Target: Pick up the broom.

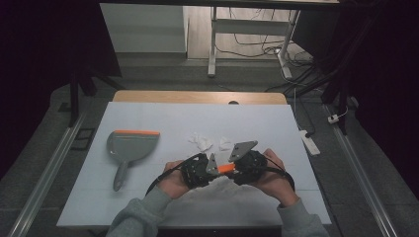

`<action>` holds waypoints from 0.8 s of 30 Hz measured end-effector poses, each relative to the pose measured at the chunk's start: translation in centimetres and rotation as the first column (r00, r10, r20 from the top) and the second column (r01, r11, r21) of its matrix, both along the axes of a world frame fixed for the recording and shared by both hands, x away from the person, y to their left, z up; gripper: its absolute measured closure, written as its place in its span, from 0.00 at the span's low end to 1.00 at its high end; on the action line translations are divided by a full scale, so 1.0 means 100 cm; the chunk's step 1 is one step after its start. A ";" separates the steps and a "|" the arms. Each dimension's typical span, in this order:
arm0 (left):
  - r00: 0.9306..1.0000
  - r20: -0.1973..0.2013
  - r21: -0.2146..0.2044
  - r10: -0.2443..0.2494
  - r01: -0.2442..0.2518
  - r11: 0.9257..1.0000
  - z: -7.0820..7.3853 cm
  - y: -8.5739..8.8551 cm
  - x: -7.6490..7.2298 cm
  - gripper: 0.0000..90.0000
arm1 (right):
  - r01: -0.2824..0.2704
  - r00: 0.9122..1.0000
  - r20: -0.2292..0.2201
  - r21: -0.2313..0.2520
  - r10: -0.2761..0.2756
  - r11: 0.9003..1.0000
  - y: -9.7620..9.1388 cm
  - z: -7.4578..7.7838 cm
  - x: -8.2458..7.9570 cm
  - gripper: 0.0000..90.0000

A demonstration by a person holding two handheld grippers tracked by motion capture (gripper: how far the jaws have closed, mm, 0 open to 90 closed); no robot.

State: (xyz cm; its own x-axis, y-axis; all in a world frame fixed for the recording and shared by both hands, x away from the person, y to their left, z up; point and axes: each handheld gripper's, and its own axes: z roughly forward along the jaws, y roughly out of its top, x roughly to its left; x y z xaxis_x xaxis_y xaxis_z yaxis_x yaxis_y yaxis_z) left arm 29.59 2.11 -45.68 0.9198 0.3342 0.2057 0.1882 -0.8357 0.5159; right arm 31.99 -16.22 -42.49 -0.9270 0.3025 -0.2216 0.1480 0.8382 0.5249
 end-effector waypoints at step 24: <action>0.996 0.080 -0.148 0.027 -0.015 0.989 0.005 0.023 0.004 0.55 | -0.144 0.989 0.034 -0.070 0.147 0.987 0.000 -0.002 -0.011 0.79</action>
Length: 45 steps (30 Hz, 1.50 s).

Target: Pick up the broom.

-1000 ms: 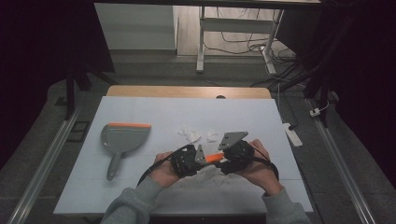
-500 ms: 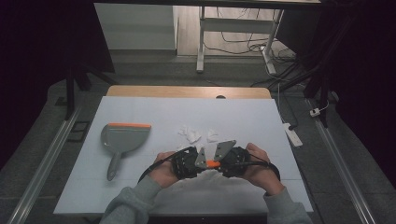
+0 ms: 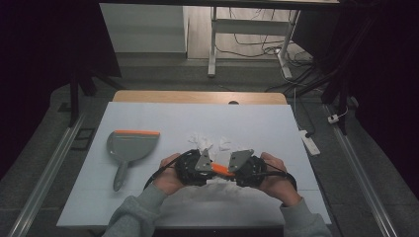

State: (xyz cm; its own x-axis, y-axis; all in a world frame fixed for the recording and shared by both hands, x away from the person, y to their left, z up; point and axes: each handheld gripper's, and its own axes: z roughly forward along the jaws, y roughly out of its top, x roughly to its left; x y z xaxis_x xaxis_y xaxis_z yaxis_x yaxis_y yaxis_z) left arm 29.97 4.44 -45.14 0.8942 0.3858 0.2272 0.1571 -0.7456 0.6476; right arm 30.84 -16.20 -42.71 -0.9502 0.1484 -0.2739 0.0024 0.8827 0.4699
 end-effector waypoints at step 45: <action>0.829 -0.185 -0.266 0.527 -0.559 0.786 -0.035 0.185 -0.042 0.30 | 0.479 0.878 -0.145 0.320 -0.457 0.818 -0.095 0.012 0.050 0.79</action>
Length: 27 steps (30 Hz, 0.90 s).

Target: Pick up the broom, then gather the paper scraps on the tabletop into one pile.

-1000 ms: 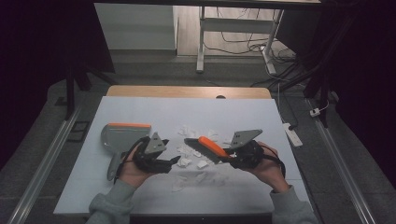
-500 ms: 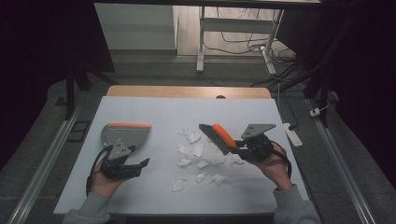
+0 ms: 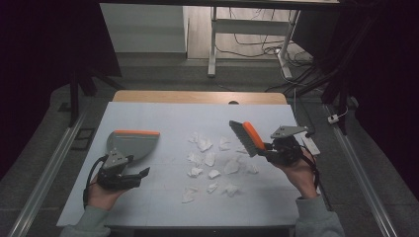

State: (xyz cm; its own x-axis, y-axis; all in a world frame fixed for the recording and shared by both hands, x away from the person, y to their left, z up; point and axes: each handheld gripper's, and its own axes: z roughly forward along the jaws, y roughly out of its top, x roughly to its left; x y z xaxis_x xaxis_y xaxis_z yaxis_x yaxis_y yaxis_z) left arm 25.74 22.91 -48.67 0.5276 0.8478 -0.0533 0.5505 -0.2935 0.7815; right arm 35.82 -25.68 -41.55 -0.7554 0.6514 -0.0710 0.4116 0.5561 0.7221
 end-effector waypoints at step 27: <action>0.998 -0.024 0.088 -0.058 0.060 0.994 -0.004 -0.019 0.017 0.27 | 0.158 0.967 -0.154 -0.271 -0.205 0.949 0.017 -0.001 0.077 0.79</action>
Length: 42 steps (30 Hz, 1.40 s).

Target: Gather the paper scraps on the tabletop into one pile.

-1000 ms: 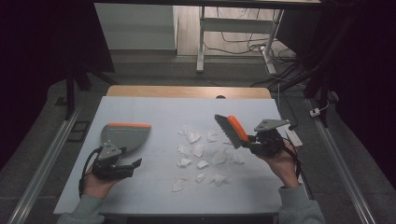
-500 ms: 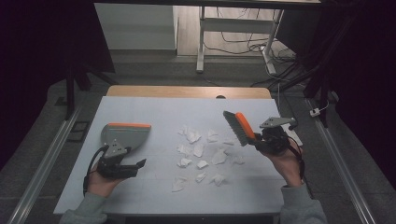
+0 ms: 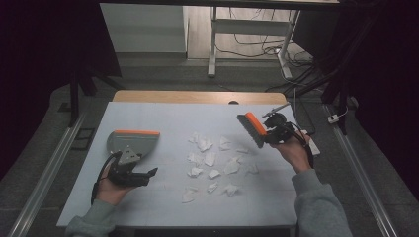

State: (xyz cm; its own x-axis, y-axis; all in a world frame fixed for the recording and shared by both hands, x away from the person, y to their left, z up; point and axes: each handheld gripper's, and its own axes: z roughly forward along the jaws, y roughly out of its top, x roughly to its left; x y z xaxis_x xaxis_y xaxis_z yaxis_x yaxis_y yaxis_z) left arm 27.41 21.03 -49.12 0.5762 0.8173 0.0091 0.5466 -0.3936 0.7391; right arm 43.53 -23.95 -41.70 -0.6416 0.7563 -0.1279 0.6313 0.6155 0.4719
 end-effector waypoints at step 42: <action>1.000 -0.031 -0.009 -0.003 0.003 1.000 -0.008 -0.001 -0.001 0.27 | -0.145 0.988 -0.070 -0.083 0.140 0.986 0.062 -0.008 0.028 0.79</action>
State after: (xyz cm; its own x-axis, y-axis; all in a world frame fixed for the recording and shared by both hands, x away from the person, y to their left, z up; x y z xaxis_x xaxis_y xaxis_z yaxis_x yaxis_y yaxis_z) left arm 27.35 20.95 -49.93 0.5788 0.8153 -0.0160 0.5680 -0.3890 0.7253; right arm 46.32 -17.79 -42.48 -0.7511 0.6441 -0.1450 0.5612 0.7385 0.3737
